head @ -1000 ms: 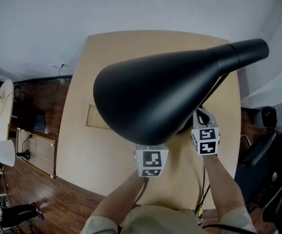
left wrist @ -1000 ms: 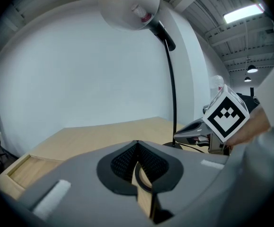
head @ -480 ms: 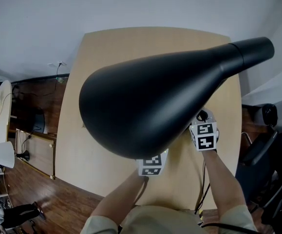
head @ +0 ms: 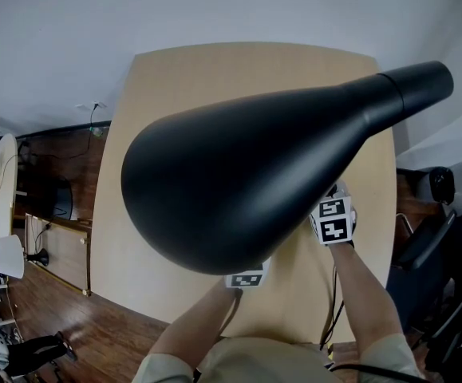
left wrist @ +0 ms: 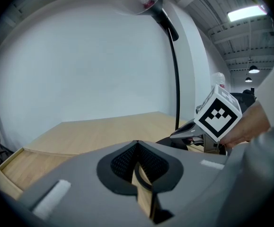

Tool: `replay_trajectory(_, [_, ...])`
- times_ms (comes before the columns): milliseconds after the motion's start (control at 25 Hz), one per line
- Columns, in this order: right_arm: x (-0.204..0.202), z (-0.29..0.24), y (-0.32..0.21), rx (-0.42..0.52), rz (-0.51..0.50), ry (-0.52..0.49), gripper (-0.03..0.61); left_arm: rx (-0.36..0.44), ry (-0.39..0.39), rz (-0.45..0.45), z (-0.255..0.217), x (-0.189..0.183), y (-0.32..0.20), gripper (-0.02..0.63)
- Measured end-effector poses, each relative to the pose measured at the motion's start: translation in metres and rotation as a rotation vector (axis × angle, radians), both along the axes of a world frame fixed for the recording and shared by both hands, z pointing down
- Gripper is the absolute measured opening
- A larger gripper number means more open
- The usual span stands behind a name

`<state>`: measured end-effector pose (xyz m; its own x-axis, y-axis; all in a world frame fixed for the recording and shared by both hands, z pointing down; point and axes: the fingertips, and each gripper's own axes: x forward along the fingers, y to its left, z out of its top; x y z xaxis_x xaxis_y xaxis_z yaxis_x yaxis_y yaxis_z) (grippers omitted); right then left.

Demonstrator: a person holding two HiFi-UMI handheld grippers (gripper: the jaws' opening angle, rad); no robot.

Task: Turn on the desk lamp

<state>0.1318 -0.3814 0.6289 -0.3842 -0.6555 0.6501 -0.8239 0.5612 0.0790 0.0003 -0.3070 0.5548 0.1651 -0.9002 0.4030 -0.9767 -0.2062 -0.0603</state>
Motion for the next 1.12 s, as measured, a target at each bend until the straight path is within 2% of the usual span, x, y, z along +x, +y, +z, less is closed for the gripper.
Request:
replay_trajectory(520, [0.002,0.002,-0.002,-0.017,0.02,-0.003,0.0,0.009,0.009,0.007,-0.007,0.007,0.001,0.0])
replay_trajectory(1120, [0.002,-0.035,0.007,0.045,0.042,-0.002,0.0,0.043,0.016,0.013,-0.029,0.002,0.017,0.0])
